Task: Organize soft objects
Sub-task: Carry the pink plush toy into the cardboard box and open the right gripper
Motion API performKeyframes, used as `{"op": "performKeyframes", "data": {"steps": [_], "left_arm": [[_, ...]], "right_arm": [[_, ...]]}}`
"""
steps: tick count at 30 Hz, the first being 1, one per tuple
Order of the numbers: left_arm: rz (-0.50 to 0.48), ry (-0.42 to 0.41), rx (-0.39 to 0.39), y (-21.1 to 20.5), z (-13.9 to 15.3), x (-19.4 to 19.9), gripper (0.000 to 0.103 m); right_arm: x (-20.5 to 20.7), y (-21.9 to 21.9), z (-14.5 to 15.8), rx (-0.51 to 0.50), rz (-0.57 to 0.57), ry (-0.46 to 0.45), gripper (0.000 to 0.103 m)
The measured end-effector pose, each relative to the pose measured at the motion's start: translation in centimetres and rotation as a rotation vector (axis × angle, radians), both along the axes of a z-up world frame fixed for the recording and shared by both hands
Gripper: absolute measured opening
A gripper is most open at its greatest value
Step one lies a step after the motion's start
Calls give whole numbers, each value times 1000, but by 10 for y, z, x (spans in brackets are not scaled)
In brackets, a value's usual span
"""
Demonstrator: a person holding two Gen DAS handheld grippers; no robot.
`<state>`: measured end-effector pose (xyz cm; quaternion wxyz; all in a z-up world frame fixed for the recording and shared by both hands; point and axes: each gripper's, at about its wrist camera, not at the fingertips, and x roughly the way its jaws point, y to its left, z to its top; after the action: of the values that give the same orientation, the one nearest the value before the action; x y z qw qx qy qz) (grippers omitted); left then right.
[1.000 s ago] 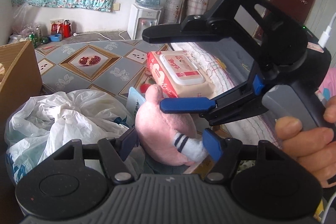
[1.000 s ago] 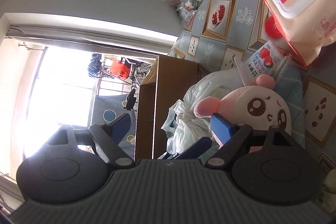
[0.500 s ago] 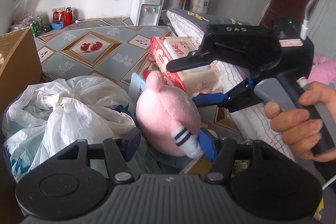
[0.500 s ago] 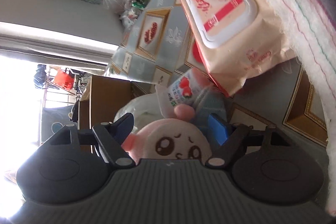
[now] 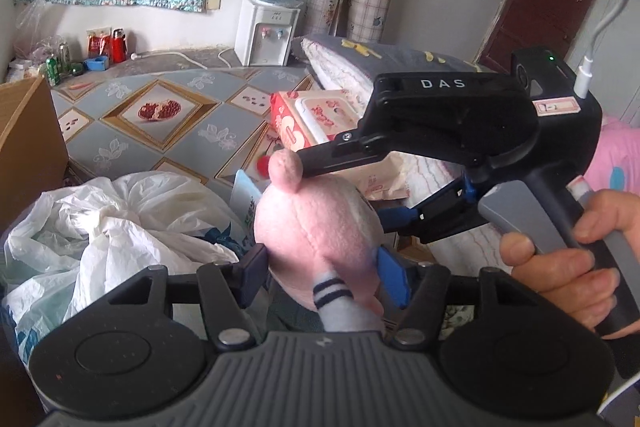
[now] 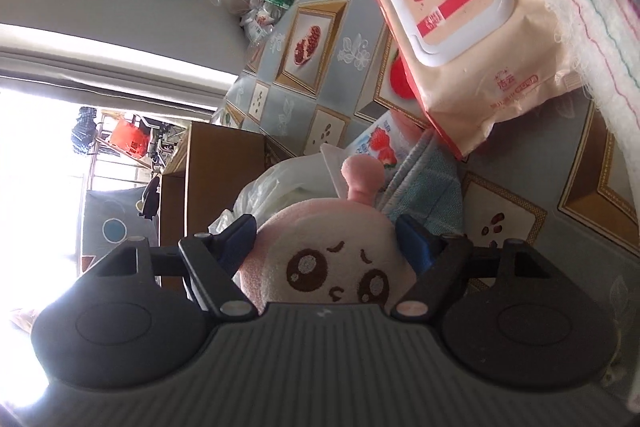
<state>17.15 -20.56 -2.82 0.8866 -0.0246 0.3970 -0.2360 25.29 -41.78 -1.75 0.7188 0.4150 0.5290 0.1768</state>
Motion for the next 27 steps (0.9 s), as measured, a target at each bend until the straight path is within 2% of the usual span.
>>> {"op": "performKeyframes", "data": {"steps": [7,11,15,20,24,27], "left_arm": [[6,-147,-48,14,44,-29,61],[54,-225,-61,41,72,-43,61],[137,-269,-61,80,94,-50,61],[272,-243,-82,148,112,-44,61],[366,-160,-101,205,109,-31,61],[426,-62,-136,248,95,-18,61]], "right_arm": [[-22,10,76,-61,15,-173,76],[-22,44,117,-75,67,-273,76],[-9,96,145,-65,149,-338,76],[11,187,170,-82,293,-379,76],[33,261,164,-115,406,-337,76],[48,312,149,-158,476,-277,76]]}}
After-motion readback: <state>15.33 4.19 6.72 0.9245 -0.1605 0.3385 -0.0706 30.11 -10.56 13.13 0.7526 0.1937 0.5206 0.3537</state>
